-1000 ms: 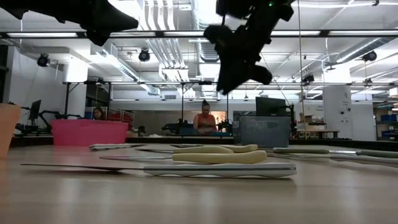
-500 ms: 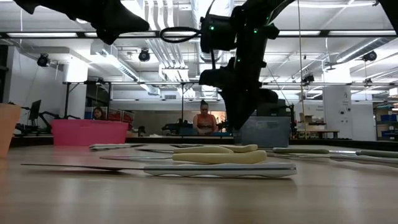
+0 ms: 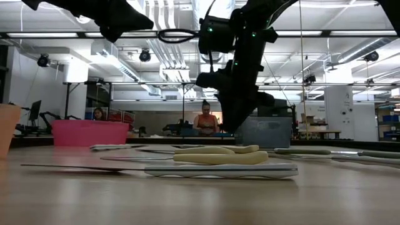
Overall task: Sort silverware by color (type)
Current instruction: Put the top yellow knife into the black bin
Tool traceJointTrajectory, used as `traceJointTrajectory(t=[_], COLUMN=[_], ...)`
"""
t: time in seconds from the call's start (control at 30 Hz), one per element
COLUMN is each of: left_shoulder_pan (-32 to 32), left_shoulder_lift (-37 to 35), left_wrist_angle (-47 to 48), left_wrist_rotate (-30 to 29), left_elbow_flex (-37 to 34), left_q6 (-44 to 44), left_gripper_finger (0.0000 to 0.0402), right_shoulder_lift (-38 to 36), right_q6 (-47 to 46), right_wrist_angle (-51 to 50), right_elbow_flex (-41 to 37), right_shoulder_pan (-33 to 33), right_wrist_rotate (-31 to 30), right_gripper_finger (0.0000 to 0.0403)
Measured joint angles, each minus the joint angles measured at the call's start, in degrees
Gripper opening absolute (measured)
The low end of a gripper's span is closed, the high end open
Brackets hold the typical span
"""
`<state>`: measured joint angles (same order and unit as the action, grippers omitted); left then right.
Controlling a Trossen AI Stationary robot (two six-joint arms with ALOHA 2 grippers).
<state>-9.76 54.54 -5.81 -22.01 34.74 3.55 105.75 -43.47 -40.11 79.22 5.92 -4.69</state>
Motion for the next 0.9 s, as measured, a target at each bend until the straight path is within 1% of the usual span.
traceJointTrajectory(t=[0.27,0.4,0.6,0.77,0.9], left_shoulder_pan=[0.0,0.0,0.0,-0.12,-0.64], left_shoulder_lift=[-0.92,-1.54,-1.93,-2.4,-3.5], left_wrist_angle=[0.31,0.49,1.42,2.93,3.02], left_wrist_rotate=[0.01,0.01,0.01,0.03,0.06], left_elbow_flex=[0.15,0.11,0.07,0.09,0.11], left_q6=[0.07,0.13,0.2,1.68,1.73], left_gripper_finger=[0.0,0.0,0.0,0.0,0.0], right_shoulder_lift=[0.22,0.22,0.22,1.09,2.02], right_q6=[0.63,0.62,0.43,0.4,-0.65], right_wrist_angle=[0.46,2.09,2.16,2.29,2.44], right_elbow_flex=[0.0,0.0,0.0,-0.02,-0.07], right_shoulder_pan=[0.11,0.1,0.11,0.1,0.16], right_wrist_rotate=[-0.06,-3.09,-3.45,-3.68,-6.32], right_gripper_finger=[0.0075,0.0075,0.0076,0.0103,0.0134])
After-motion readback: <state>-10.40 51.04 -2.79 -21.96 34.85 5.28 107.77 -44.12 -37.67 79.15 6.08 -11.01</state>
